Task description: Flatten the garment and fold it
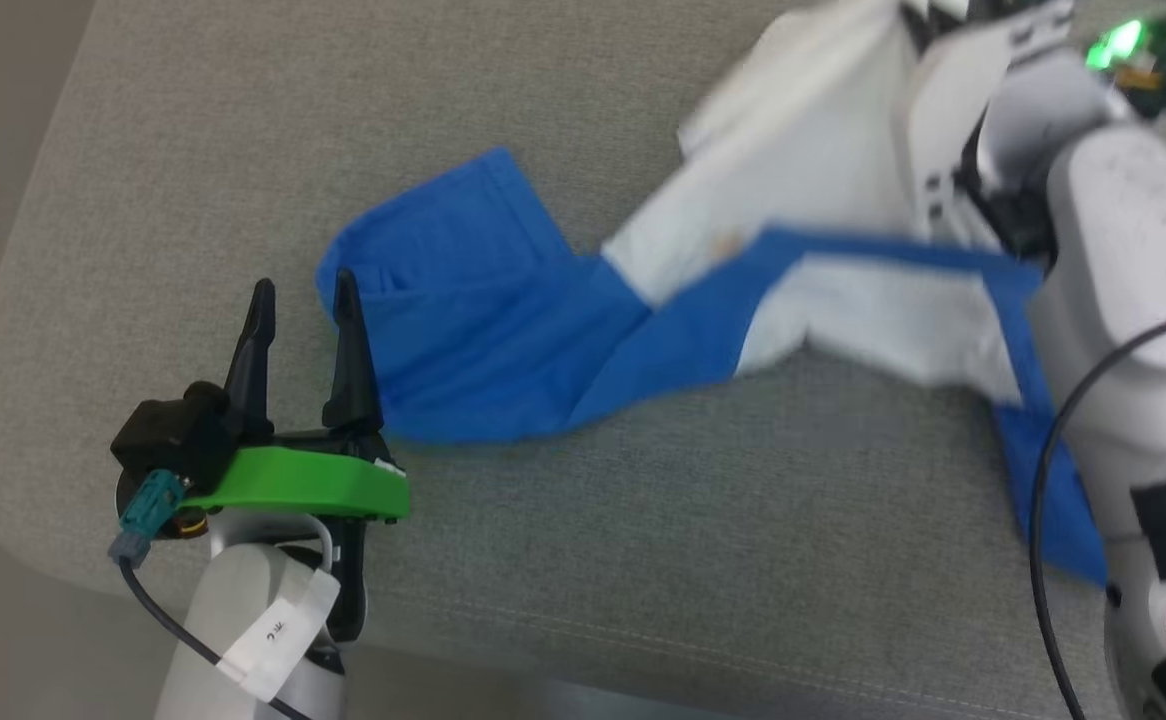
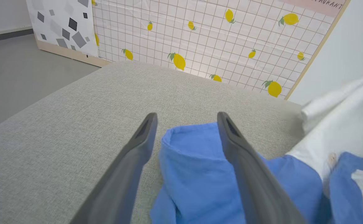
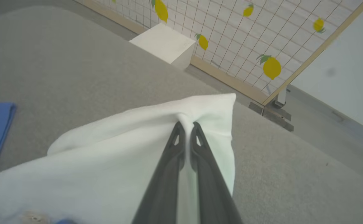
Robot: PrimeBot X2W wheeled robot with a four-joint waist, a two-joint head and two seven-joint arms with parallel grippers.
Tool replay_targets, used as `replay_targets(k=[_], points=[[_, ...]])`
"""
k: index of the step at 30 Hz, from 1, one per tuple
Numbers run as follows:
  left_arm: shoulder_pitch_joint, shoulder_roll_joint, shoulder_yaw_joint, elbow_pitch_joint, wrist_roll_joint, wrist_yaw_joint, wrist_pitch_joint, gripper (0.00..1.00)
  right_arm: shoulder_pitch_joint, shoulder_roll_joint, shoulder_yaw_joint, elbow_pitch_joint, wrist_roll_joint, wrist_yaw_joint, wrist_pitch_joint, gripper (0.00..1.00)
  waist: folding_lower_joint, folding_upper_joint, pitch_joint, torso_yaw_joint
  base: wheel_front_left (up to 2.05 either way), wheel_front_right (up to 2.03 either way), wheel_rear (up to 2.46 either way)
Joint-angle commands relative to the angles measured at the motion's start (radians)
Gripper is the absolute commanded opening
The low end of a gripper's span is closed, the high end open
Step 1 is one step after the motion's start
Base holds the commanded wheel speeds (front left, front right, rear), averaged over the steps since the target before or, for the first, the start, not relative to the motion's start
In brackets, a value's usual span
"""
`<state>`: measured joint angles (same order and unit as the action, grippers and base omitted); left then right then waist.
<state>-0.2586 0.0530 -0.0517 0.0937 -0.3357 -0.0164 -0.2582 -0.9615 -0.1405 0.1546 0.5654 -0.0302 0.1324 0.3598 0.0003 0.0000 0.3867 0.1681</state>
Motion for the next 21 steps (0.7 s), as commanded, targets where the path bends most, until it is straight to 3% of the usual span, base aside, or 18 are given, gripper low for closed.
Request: replay_targets(k=[1, 4, 9, 10, 11, 16, 21], points=[[-0.016, -0.003, -0.005, 0.001, -0.003, 0.009, -0.004, 1.00, -0.034, 0.010, -0.011, 0.013, -0.017, -0.002, -0.035, 0.00, -0.0003, 0.0000, 0.006, 0.011, 0.00, 0.00, 0.00], [-0.021, -0.003, -0.014, 0.003, -0.009, 0.014, -0.004, 1.00, -0.097, 0.034, -0.035, 0.071, -0.049, -0.002, -0.090, 0.00, -0.0003, 0.0000, 0.007, 0.022, 0.00, 0.00, 0.00], [-0.017, -0.003, -0.021, 0.011, -0.015, 0.018, -0.004, 1.00, -0.119, 0.058, -0.045, 0.212, -0.048, -0.002, -0.073, 0.00, -0.0003, 0.0000, -0.001, 0.031, 0.00, 0.00, 0.00], [-0.014, -0.003, -0.021, 0.012, -0.016, 0.019, -0.004, 1.00, -0.112, 0.061, -0.041, 0.239, -0.041, -0.002, -0.068, 0.40, -0.0003, 0.0000, -0.004, 0.029, 0.00, 0.00, 0.00], [-0.011, -0.003, -0.020, 0.013, -0.015, 0.020, -0.004, 1.00, -0.102, 0.064, -0.040, 0.265, -0.029, -0.002, -0.062, 1.00, -0.0003, 0.0000, -0.010, 0.026, 0.00, 0.00, 0.00], [0.015, -0.003, -0.007, 0.020, -0.002, 0.020, -0.004, 1.00, -0.024, 0.068, -0.045, 0.299, 0.045, -0.002, -0.091, 1.00, -0.0003, 0.0000, -0.051, -0.001, 0.00, 0.00, 0.00], [0.050, -0.003, 0.014, 0.023, 0.023, 0.011, -0.004, 1.00, 0.115, 0.040, -0.105, 0.209, 0.112, -0.002, -0.166, 1.00, -0.0003, 0.0000, -0.106, -0.055, 0.00, 0.00, 0.00]])
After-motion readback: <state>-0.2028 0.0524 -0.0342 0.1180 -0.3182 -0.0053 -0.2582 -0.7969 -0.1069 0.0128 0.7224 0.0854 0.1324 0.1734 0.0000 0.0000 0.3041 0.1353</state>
